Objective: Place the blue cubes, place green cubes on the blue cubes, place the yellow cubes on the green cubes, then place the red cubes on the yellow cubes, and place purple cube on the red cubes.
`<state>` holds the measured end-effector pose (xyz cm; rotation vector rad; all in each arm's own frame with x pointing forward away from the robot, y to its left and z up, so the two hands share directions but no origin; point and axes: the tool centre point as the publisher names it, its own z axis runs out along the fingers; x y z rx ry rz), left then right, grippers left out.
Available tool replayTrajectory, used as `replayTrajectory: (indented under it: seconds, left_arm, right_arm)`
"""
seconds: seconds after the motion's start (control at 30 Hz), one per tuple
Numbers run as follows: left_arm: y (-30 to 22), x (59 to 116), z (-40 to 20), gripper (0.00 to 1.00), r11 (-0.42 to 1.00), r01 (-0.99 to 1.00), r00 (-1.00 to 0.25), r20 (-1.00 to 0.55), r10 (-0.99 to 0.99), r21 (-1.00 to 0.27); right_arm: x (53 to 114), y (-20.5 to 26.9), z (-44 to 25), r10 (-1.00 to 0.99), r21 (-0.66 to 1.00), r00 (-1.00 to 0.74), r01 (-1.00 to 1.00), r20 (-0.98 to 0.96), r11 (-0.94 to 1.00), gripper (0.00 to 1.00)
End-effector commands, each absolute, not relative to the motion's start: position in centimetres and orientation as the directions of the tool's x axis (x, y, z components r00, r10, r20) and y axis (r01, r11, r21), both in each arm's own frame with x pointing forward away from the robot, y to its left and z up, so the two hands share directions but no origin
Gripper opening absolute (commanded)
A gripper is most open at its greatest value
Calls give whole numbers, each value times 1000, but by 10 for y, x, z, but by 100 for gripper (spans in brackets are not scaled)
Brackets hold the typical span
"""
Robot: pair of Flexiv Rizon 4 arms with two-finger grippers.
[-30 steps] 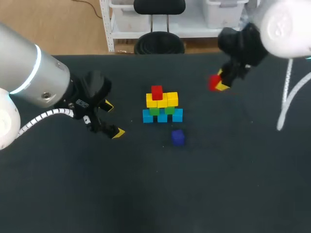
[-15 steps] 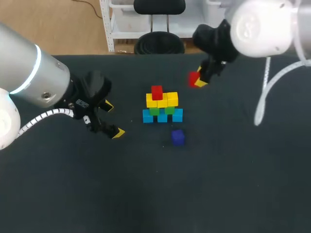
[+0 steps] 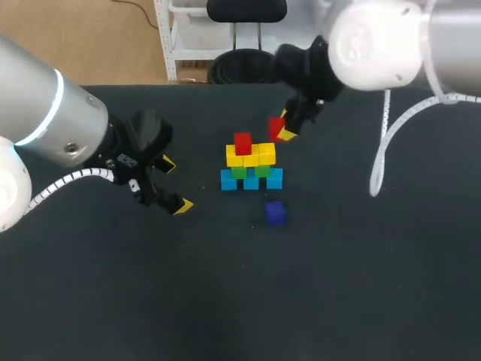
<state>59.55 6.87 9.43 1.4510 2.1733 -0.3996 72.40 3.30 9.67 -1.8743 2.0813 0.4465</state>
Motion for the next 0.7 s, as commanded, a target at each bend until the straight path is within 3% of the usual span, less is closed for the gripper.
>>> replayTrajectory:
  seconds: [0.03,0.7]
  left_arm:
    - [68,595,94,100,393,919,-314,-548,776,31]
    - [68,595,94,100,393,919,-314,-548,776,31]
  right_arm:
    - [725,39,95,-902,33,-96,-995,-420,91,0]
    - [710,54,90,-901,61,-95,-995,-423,76,0]
